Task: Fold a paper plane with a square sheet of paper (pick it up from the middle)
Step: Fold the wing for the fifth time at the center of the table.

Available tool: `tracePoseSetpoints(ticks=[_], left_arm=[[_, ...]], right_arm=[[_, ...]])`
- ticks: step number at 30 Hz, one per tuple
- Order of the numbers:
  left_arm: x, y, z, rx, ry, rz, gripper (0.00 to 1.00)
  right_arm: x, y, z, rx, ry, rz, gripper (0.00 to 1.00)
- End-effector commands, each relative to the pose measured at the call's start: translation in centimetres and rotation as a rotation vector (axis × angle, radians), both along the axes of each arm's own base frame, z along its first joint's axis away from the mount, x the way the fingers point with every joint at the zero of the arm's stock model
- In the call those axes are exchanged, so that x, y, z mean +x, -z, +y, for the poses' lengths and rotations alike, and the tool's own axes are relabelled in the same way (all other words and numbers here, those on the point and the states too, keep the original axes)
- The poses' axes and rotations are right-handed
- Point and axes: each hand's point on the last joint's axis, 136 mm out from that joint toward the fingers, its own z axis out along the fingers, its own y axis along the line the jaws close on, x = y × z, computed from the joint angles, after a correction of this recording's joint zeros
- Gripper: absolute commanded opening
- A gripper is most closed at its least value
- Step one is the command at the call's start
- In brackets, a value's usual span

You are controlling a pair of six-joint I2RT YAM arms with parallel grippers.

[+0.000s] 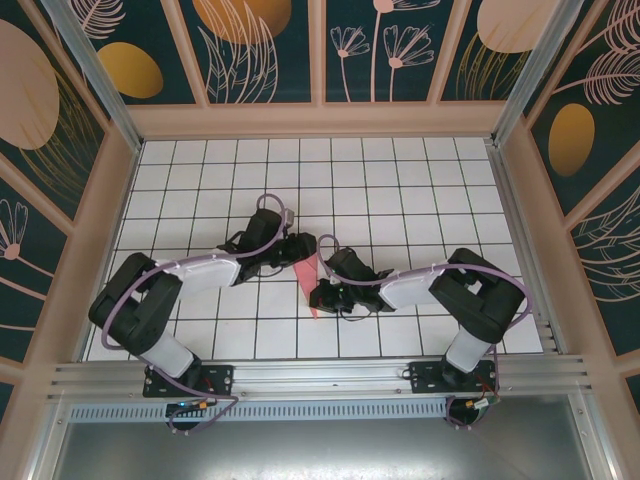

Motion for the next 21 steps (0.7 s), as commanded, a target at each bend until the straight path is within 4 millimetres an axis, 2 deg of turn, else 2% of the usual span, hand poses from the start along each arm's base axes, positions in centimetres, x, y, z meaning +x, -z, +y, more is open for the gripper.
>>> tracePoseSetpoints(ticks=[1, 5, 7, 12, 17, 21], left_arm=[[-0.2, 0.8, -0.9, -0.043, 0.02, 0.019, 0.43], [0.3, 2.4, -0.6, 0.002, 0.006, 0.041, 0.42], [0.2, 4.8, 0.5, 0.076, -0.027, 0.068, 0.4], [0.8, 7.1, 3.0, 0.132, -0.089, 0.099, 0.39], [1.7, 7.6, 4.4, 0.161, -0.112, 0.104, 0.38], [2.7, 7.3, 5.5, 0.202, -0.13, 0.084, 0.39]], right_arm=[[-1.3, 3.6, -2.4, -0.148, 0.004, 0.056, 0.03], [-1.4, 3.8, -2.6, -0.157, 0.004, 0.063, 0.03], [-1.5, 3.9, -2.7, -0.162, 0.005, 0.064, 0.03], [-2.0, 4.6, -3.3, -0.185, 0.008, 0.081, 0.03], [-2.6, 5.2, -3.8, -0.201, 0.0, 0.101, 0.01], [-2.8, 5.4, -3.9, -0.207, -0.005, 0.109, 0.0]])
